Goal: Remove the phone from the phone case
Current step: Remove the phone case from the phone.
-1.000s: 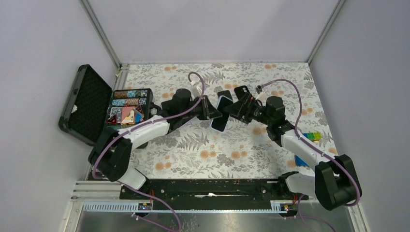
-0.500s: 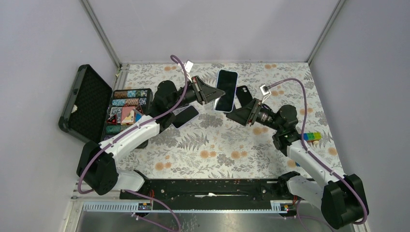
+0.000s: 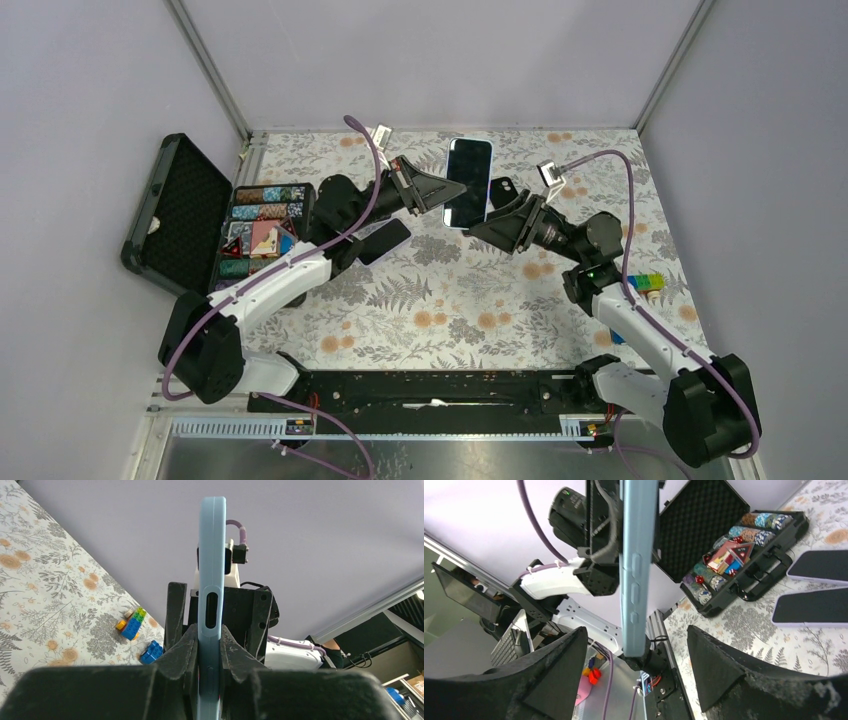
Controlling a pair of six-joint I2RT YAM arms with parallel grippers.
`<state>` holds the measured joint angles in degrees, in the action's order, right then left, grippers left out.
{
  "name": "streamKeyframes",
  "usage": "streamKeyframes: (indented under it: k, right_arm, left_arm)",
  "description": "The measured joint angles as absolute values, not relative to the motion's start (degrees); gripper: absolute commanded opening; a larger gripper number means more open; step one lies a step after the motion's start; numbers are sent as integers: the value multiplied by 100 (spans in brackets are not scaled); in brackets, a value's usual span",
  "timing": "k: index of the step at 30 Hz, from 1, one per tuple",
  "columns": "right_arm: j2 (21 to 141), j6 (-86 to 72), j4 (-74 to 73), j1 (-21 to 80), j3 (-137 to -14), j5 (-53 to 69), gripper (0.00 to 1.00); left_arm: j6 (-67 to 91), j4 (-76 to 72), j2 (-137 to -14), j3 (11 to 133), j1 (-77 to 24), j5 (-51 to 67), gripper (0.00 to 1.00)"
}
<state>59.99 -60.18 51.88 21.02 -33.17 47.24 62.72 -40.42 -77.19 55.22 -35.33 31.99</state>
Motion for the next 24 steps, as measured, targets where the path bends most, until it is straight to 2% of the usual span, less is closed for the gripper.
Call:
streamKeyframes:
  k: [4,7,10,16,17,19,22,24]
  right_arm:
    - [6114,-6248,5489,2102,-3415,4718,67]
    - [6189,-6401,5673,2102,-3470,4700,51]
    - [6261,-6506,5780,2104,-3476,4676,44]
    - [6486,-6659,5994,2115,-3479,4606,19]
    - [6519,-6685,6049,2123,-3479,4617,14]
    - [6598,-6772,6141,2130,-3479,4624,2]
    - [6740,-6847,6191,2130,-3479,4641,0]
    - [6796,-6890,6202,2132,-3481,4711,0]
  left_arm:
    - [6394,-4180,-7719,5435,-3533,3205,0]
    - [6469,-4327,-7719,5389,-3533,3218,0]
    - [6521,-4397,-7719,5382,-3533,3234,1]
    - [6547,-4460,-7719,5321,-3518,3238,5]
    - [6543,-4462,-7719,5293,-3516,3225,12]
    - [6534,-4447,-7719,5271,-3505,3208,41]
    - [6453,-4388,-7620,5260,-3514,3199,56]
    - [6305,-4237,-7483,5221,-3520,3181,62]
